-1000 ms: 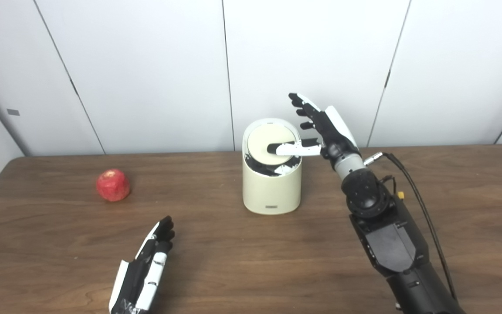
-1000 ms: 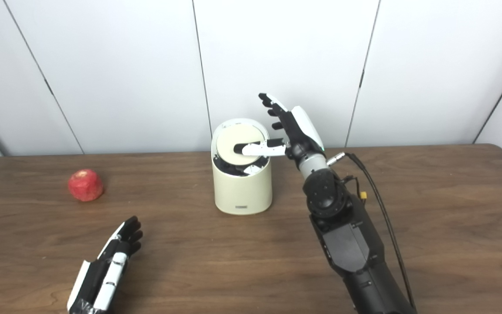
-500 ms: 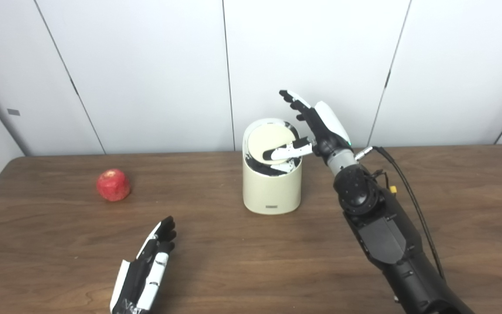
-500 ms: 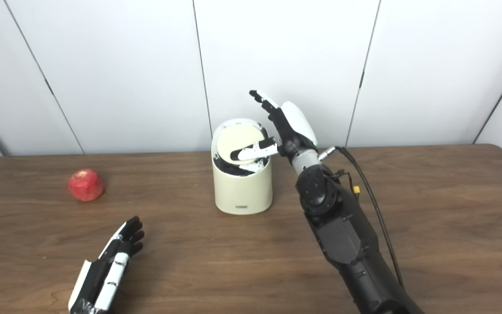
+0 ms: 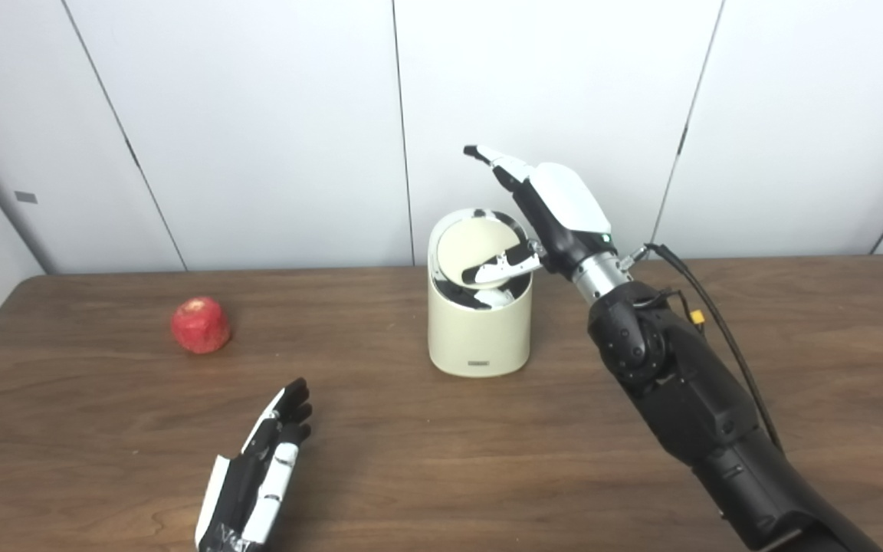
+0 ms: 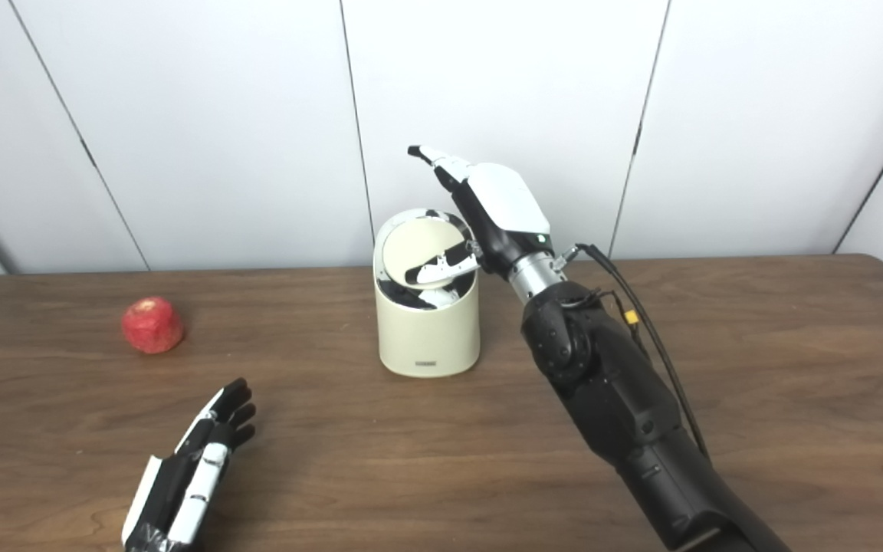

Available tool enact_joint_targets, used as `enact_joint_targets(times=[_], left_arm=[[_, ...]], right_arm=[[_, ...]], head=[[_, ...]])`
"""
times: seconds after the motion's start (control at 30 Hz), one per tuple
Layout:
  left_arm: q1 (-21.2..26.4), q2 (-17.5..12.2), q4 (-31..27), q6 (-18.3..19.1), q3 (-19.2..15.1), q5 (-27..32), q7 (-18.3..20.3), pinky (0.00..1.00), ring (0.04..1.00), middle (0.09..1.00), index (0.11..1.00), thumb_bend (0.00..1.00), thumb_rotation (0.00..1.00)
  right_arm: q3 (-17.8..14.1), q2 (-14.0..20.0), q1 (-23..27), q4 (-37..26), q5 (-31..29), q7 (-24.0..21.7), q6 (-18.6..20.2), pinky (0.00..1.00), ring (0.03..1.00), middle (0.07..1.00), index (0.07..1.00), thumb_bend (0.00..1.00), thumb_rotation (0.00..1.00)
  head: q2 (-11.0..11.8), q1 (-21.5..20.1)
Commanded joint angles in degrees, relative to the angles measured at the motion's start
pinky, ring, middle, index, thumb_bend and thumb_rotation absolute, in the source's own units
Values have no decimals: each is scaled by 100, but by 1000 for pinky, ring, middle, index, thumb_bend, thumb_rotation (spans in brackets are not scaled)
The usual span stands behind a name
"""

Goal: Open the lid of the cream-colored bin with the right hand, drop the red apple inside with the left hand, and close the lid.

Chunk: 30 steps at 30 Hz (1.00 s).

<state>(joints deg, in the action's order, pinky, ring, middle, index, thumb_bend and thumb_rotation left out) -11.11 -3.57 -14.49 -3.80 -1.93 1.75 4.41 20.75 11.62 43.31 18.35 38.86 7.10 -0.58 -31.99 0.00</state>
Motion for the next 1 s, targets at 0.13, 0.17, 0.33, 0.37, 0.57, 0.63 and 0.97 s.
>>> enact_joint_targets(times=[0.13,0.17,0.33,0.37,0.57,0.63,0.97], left_arm=[[17,38,-249,-243,24,-15,-57,906,925,940,949,480,808],[14,37,-249,-251,28,-17,-54,905,925,939,947,477,808],[-7,21,-228,-246,38,9,-29,908,926,941,946,467,802],[-10,18,-235,-232,42,5,-26,909,926,940,945,467,802],[-30,-15,-243,-163,71,-5,-1,910,928,942,946,447,806],[-33,-17,-225,-179,81,5,13,915,927,942,945,440,803],[-34,-18,-244,-174,79,14,34,916,925,938,939,459,800]], right_arm=[[-266,1,58,22,-185,6,-2,879,898,897,896,899,142],[-410,-84,33,-17,-426,-30,13,868,894,896,891,884,171],[-1113,-487,-30,-303,-1313,-218,449,754,847,877,882,764,361],[-1217,-523,-47,-353,-1436,-258,522,741,841,873,884,745,398],[-1591,-560,-350,-835,-1947,-517,1006,764,846,874,876,628,455],[-1644,-530,-498,-1075,-2037,-605,1220,753,840,873,875,588,503],[-1806,-188,-1563,-2169,-2502,-1068,1454,782,858,873,866,523,503]], head=[[-26,3],[-27,3],[-45,-21],[-49,-23],[-74,-62],[-71,-64],[-138,-72]])
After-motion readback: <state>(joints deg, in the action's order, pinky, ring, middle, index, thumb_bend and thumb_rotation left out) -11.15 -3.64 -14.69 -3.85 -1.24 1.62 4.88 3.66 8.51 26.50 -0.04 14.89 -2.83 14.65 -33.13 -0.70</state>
